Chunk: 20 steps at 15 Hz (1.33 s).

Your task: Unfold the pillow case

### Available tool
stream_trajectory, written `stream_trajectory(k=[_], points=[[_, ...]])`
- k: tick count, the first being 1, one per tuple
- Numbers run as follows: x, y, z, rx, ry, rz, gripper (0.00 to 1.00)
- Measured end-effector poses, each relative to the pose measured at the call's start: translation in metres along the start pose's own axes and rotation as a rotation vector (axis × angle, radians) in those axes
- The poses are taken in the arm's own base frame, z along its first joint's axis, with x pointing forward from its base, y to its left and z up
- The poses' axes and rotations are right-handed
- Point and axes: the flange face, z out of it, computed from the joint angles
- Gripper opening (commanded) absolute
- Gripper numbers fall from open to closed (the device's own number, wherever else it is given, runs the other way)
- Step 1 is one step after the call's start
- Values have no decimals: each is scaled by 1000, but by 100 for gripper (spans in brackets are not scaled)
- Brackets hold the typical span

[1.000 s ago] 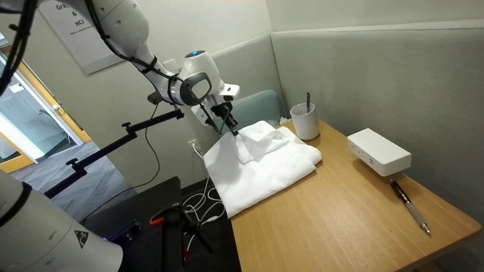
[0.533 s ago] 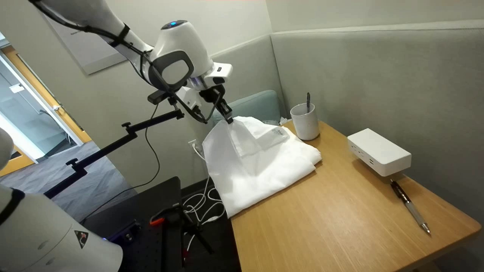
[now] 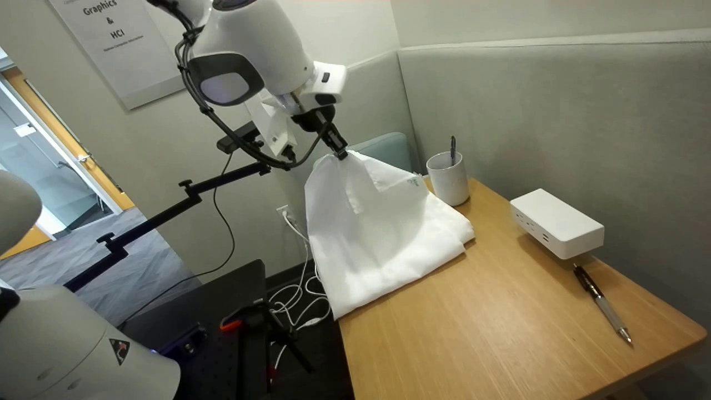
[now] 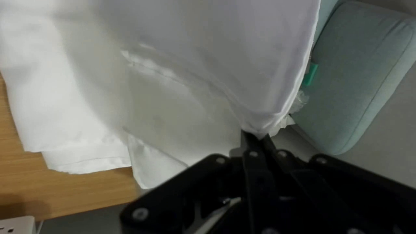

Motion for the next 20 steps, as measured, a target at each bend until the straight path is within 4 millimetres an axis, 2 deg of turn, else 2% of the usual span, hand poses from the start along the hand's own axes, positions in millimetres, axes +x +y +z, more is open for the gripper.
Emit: stream_trajectory(k=[4, 8, 12, 16, 20], points=[[-3, 55, -39, 78, -22, -23, 1], [-21, 113, -70, 74, -101, -31, 1], [-34, 155, -96, 42, -112, -8, 1], [-41, 180, -113, 22, -91, 25, 3], [-41, 177, -110, 25, -99, 19, 1]])
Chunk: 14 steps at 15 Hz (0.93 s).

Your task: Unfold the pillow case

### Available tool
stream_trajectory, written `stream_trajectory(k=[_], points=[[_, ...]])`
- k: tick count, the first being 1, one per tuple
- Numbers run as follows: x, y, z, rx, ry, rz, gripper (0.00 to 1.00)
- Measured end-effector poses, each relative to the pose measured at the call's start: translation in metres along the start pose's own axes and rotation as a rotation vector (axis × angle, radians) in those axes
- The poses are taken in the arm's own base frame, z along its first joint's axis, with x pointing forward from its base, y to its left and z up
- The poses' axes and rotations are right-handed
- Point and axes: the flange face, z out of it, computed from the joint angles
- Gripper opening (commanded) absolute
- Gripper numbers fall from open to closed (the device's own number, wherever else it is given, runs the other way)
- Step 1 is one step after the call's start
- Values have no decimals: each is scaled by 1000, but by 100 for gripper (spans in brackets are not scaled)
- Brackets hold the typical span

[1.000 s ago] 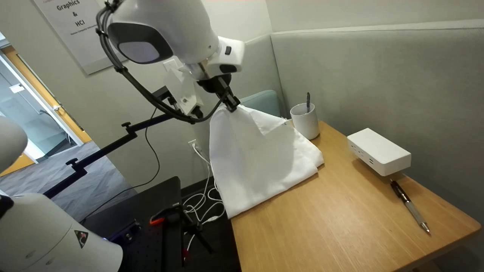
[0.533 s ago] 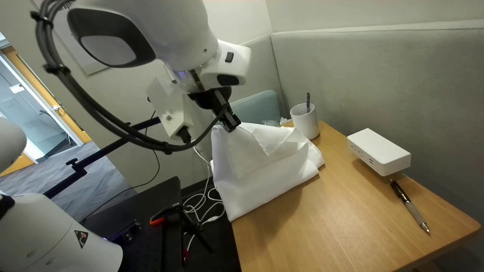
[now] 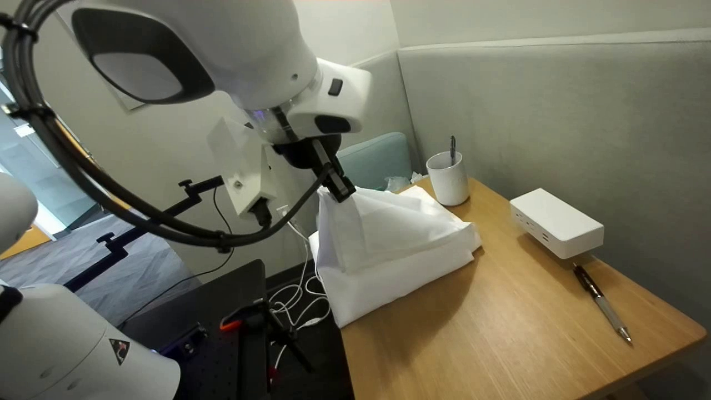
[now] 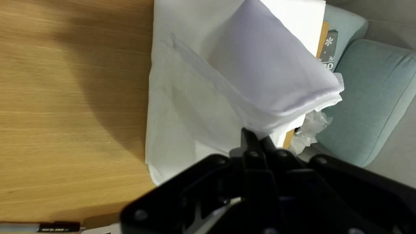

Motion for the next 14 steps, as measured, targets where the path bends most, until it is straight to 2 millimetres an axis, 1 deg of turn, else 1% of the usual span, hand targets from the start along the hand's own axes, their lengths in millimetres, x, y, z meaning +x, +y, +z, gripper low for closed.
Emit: stream_trajectory(k=[3, 5, 7, 11, 14], points=[[0, 1, -2, 0, 5, 5, 1], [1, 10, -11, -10, 20, 16, 1], [0, 28, -28, -32, 43, 31, 1], [-8, 76, -67, -61, 92, 101, 1], [-19, 106, -87, -68, 137, 175, 1]])
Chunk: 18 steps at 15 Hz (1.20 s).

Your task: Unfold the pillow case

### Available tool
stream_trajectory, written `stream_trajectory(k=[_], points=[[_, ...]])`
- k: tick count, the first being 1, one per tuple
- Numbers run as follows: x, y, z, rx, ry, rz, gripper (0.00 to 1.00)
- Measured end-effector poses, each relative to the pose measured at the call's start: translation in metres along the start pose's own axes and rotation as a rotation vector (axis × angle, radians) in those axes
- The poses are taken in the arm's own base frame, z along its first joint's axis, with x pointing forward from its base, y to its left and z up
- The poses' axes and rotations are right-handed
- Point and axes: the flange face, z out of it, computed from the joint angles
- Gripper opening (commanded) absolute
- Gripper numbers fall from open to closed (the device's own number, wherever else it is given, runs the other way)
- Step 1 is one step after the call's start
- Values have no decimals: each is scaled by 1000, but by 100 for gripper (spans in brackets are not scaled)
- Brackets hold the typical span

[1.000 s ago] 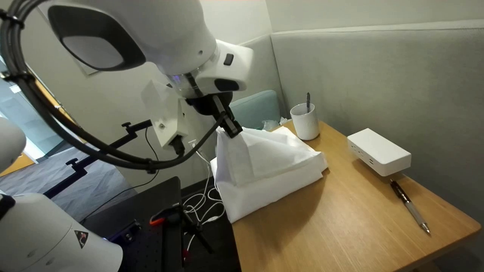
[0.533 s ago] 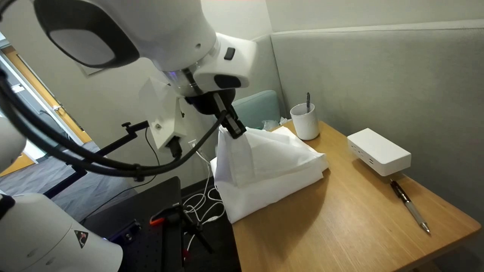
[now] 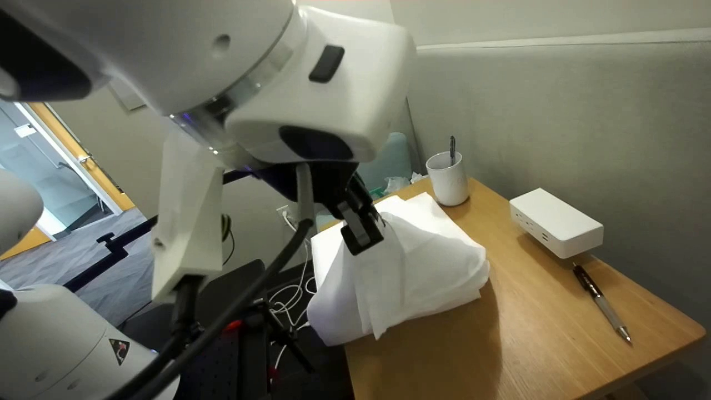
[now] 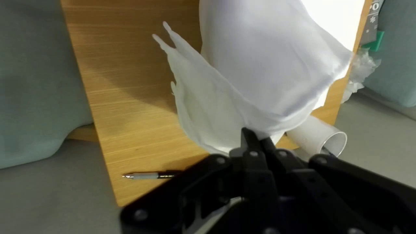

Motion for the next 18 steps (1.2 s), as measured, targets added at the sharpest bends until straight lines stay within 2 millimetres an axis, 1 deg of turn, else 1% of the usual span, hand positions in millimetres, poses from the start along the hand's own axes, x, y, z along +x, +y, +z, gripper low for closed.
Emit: stream_trajectory(k=[3, 4, 5, 6, 7, 9, 10, 12, 13, 14, 15, 18], points=[[-5, 27, -6, -35, 34, 68, 1], [-4, 36, -6, -65, 51, 98, 28], [-4, 44, -4, -101, 71, 134, 30], [-3, 52, -1, -139, 90, 174, 36], [-2, 58, 3, -172, 104, 211, 44], [-1, 68, 12, -223, 122, 277, 58], [0, 72, 16, -243, 128, 306, 66], [1, 77, 24, -280, 122, 347, 80], [2, 77, 28, -293, 108, 357, 88], [3, 76, 30, -304, 95, 358, 95], [4, 74, 33, -311, 79, 348, 100], [8, 57, 38, -302, 26, 278, 100]])
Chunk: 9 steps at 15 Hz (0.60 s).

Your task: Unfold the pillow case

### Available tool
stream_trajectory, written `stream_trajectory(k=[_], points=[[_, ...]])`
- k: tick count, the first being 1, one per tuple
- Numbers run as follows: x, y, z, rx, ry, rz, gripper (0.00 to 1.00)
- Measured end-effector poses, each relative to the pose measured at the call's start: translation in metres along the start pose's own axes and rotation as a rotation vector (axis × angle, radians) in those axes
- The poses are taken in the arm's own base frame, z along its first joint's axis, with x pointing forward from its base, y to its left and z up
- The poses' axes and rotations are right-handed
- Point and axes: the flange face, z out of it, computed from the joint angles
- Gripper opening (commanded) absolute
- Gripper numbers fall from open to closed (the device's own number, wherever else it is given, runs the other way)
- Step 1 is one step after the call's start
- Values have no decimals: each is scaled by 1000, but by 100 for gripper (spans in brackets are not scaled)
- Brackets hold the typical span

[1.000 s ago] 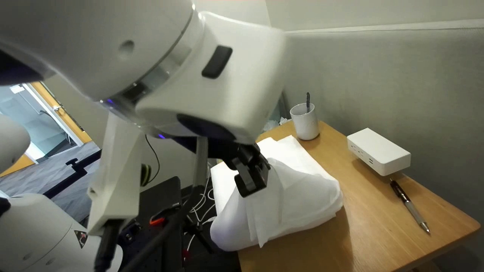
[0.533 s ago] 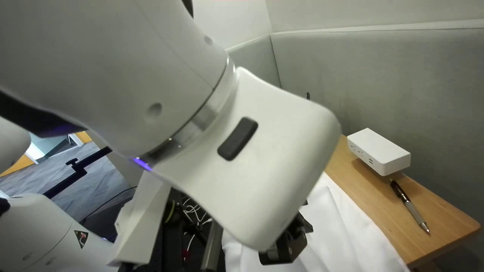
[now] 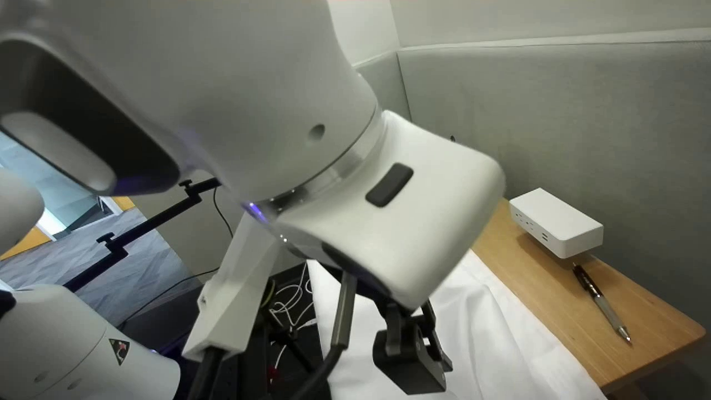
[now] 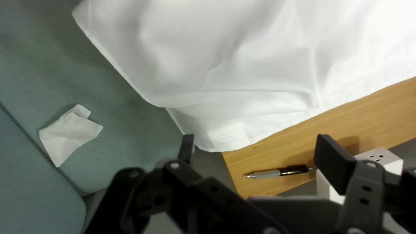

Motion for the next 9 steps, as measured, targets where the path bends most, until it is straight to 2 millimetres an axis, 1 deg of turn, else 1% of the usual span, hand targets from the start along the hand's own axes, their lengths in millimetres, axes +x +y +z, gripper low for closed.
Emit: stream_trajectory(k=[2, 4, 9], points=[[0, -19, -6, 9, -21, -69, 100], [0, -38, -19, 16, -33, -142, 100], [-6, -76, -63, 40, -45, -280, 100]])
